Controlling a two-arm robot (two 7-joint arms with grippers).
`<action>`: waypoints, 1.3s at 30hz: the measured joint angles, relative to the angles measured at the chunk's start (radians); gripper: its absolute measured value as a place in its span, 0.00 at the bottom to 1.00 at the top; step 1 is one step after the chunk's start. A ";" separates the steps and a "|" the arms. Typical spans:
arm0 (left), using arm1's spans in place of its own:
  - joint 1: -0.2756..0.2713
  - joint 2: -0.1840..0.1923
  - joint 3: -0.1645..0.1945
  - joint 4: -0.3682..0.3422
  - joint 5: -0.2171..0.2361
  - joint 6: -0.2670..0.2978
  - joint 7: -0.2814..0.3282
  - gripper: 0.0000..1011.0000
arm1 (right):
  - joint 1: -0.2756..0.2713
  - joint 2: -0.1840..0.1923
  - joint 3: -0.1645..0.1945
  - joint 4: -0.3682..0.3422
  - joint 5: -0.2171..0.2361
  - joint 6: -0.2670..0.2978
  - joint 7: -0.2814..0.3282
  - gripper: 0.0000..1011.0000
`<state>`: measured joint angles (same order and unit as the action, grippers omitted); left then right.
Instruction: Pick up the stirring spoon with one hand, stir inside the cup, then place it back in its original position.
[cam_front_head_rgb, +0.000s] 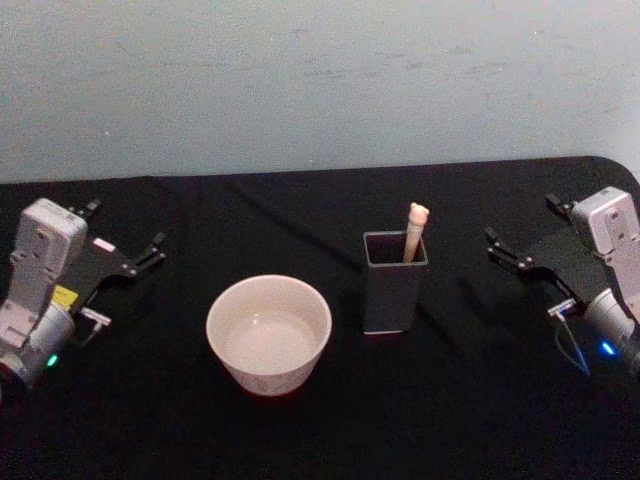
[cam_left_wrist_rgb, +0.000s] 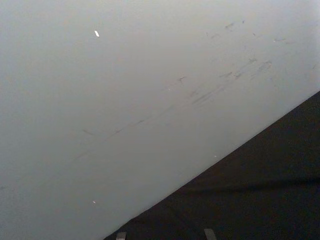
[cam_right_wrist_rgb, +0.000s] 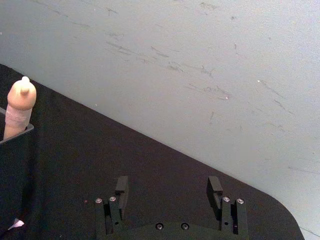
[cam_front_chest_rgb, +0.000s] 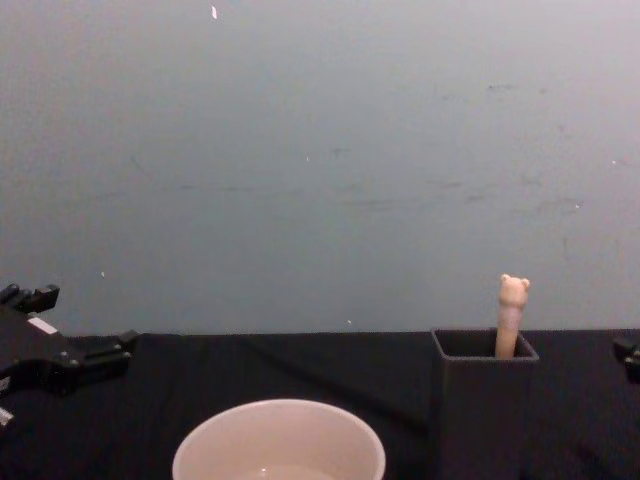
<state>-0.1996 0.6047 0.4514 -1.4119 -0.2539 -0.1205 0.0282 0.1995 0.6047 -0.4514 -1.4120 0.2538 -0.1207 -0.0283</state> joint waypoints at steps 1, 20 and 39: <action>0.000 0.000 0.000 0.000 0.000 0.000 0.000 0.99 | 0.000 0.000 0.000 0.000 0.000 0.000 0.000 0.99; 0.000 0.000 0.000 0.000 0.000 0.000 0.000 0.99 | 0.000 0.000 0.000 0.000 0.000 0.000 0.000 0.99; 0.000 0.000 0.000 0.000 0.000 0.000 0.000 0.99 | -0.001 0.001 0.006 -0.005 0.001 0.000 0.018 0.99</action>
<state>-0.1995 0.6047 0.4514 -1.4120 -0.2539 -0.1205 0.0283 0.1987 0.6052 -0.4455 -1.4175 0.2548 -0.1205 -0.0107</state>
